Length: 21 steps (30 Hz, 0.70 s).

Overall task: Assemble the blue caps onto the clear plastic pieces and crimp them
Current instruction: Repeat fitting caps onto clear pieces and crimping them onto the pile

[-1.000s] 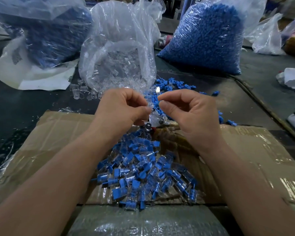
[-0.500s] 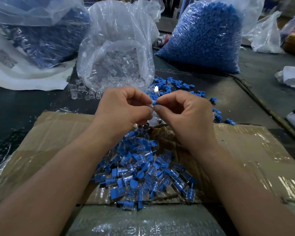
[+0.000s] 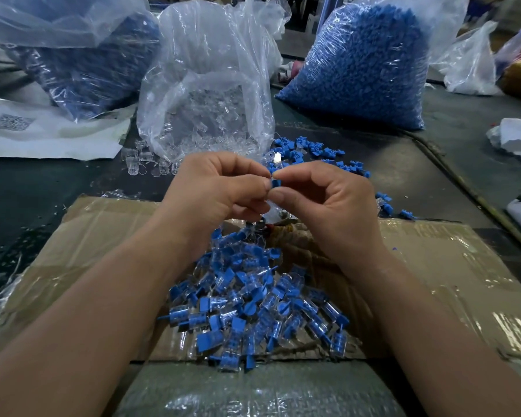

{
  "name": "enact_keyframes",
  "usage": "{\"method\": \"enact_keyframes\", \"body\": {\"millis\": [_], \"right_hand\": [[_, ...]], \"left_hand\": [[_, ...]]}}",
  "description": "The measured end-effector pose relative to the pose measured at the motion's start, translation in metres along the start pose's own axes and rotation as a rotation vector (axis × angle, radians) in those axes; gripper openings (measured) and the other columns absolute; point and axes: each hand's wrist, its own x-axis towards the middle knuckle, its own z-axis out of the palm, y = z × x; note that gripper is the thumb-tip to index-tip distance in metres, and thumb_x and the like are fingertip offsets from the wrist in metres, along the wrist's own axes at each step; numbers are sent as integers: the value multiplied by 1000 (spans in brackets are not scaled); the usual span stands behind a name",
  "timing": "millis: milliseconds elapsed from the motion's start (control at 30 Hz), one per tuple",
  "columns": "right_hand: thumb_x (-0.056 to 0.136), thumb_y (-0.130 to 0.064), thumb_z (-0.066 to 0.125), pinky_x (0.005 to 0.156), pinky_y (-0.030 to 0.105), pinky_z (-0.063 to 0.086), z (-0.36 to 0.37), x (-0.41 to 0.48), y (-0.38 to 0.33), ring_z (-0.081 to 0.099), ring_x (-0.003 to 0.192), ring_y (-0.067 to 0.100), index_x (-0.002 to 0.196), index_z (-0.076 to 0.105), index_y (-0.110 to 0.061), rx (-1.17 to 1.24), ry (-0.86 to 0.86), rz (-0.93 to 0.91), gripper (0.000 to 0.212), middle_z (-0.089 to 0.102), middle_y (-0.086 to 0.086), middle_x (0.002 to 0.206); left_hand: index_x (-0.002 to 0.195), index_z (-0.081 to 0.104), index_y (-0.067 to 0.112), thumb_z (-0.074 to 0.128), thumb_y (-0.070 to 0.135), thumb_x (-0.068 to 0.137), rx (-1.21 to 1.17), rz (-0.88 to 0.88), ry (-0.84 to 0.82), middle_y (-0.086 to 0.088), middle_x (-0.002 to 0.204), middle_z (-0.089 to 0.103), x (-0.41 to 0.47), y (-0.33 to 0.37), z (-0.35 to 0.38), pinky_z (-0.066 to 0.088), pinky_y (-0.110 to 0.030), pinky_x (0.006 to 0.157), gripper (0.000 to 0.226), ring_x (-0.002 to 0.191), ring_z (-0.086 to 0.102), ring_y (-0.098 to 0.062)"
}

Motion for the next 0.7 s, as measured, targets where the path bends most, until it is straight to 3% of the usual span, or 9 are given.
{"method": "enact_keyframes", "body": {"millis": [167,333,700], "right_hand": [[71,-9,74,74,19,53,0,-1,1,64,78,2,91,62,-25,8,-50,-42,28,65,-13,83],[74,-14,72,73,18,53,-2,0,2,64,78,0,88,61,-31,-38,-6,-100,25,63,-18,83],[75,-16,70,72,13,50,-4,0,3,62,80,1,97,62,-20,-141,17,-170,24,59,-19,83]], "left_hand": [[69,62,4,60,-9,76,-13,-16,-12,-7,51,62,2,1,-2,50,-19,44,15,45,58,-12],[71,62,4,59,-7,76,-57,-43,-75,-9,56,65,3,1,-4,50,-20,45,13,48,62,-16],[70,63,3,55,-9,77,-87,-52,-107,-13,60,66,6,-2,-7,51,-21,45,16,50,63,-18]]}}
